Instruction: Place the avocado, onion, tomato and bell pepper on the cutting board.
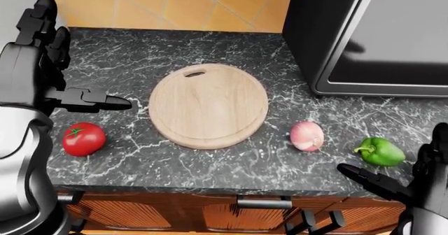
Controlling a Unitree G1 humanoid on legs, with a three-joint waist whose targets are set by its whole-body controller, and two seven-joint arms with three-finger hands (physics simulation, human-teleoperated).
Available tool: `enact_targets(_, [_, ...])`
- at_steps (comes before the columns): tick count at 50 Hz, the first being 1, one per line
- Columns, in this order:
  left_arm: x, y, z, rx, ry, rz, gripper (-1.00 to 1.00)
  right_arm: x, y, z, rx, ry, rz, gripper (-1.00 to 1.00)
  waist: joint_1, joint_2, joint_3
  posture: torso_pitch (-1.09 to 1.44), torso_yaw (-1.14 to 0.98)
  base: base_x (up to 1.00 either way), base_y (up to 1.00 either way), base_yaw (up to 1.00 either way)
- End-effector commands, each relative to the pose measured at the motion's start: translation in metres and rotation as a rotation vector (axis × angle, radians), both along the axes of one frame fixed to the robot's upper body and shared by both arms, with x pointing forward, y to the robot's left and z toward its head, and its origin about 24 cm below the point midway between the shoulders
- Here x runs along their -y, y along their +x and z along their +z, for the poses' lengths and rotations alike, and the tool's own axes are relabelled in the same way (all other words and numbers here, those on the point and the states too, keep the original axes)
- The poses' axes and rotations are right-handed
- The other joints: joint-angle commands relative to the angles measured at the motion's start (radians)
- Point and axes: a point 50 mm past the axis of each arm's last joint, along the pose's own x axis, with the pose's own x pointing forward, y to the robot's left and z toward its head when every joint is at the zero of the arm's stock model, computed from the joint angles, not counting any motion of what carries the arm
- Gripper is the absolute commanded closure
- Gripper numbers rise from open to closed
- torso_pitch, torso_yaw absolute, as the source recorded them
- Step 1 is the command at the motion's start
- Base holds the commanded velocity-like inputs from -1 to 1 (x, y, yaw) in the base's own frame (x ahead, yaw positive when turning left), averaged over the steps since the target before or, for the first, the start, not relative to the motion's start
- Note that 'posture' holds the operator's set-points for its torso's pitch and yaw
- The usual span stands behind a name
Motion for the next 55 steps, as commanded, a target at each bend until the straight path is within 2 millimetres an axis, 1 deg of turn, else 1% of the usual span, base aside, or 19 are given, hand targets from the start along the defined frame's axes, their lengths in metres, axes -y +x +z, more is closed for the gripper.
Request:
enact_targets(1, [0.001, -0.006, 0.013, 0.079, 0.017, 0.004, -1.00, 0.000, -0.002, 0.011, 0.041, -0.050, 0.005, -0.90, 0.000, -0.001, -0.016, 0.00, 0.00, 0.00, 0.00, 0.00])
enact_targets(5, [0.000, -0.006, 0.013, 0.079, 0.018, 0.005, -1.00, -0.001, 0.000, 0.010, 0.038, -0.050, 0.008, -0.88, 0.000, -0.002, -0.016, 0.00, 0.00, 0.00, 0.00, 0.00])
enact_targets(20, [0.000, -0.004, 0.013, 0.077, 0.018, 0.004, -1.00, -0.004, 0.007, 0.016, 0.059, -0.051, 0.035, -0.53, 0.000, -0.002, -0.017, 0.00, 0.00, 0.00, 0.00, 0.00])
enact_targets(21, [0.000, -0.004, 0.013, 0.077, 0.018, 0.005, -1.00, -0.004, 0.007, 0.016, 0.059, -0.050, 0.034, -0.46, 0.000, -0.001, -0.017, 0.00, 0.00, 0.00, 0.00, 0.00])
enact_targets(26, [0.000, -0.004, 0.012, 0.077, 0.018, 0.006, -1.00, -0.005, 0.007, 0.014, 0.057, -0.050, 0.034, -0.37, 0.000, -0.001, -0.017, 0.00, 0.00, 0.00, 0.00, 0.00])
enact_targets(29, [0.000, -0.005, 0.012, 0.077, 0.019, 0.006, -1.00, -0.005, 0.007, 0.013, 0.057, -0.049, 0.035, -0.26, 0.000, -0.001, -0.017, 0.00, 0.00, 0.00, 0.00, 0.00])
enact_targets(32, [0.000, -0.005, 0.012, 0.077, 0.020, 0.008, -1.00, -0.006, 0.008, 0.012, 0.056, -0.049, 0.035, -0.21, 0.000, -0.001, -0.017, 0.00, 0.00, 0.00, 0.00, 0.00])
enact_targets(37, [0.000, -0.005, 0.011, 0.077, 0.019, 0.008, -1.00, -0.006, 0.008, 0.013, 0.057, -0.052, 0.038, 0.00, 0.000, -0.002, -0.018, 0.00, 0.00, 0.00, 0.00, 0.00])
enact_targets(38, [-0.001, -0.005, 0.011, 0.075, 0.021, 0.009, -1.00, -0.006, 0.008, 0.014, 0.059, -0.053, 0.040, 0.07, 0.000, -0.002, -0.018, 0.00, 0.00, 0.00, 0.00, 0.00])
enact_targets(42, [-0.001, -0.006, 0.011, 0.076, 0.021, 0.010, -1.00, -0.006, 0.007, 0.016, 0.061, -0.059, 0.041, 0.19, 0.000, -0.002, -0.019, 0.00, 0.00, 0.00, 0.00, 0.00])
enact_targets(46, [-0.001, -0.005, 0.011, 0.075, 0.020, 0.010, -1.00, -0.006, 0.007, 0.020, 0.068, -0.064, 0.049, 0.34, 0.000, -0.002, -0.019, 0.00, 0.00, 0.00, 0.00, 0.00])
enact_targets(53, [-0.002, -0.007, 0.013, 0.078, 0.016, 0.014, -1.00, -0.008, 0.008, 0.028, 0.079, -0.085, 0.058, 0.46, -0.001, -0.001, -0.018, 0.00, 0.00, 0.00, 0.00, 0.00])
enact_targets(55, [-0.001, -0.006, 0.013, 0.079, 0.016, 0.012, -1.00, -0.007, 0.007, 0.033, 0.085, -0.096, 0.058, 0.54, -0.001, -0.001, -0.018, 0.00, 0.00, 0.00, 0.00, 0.00])
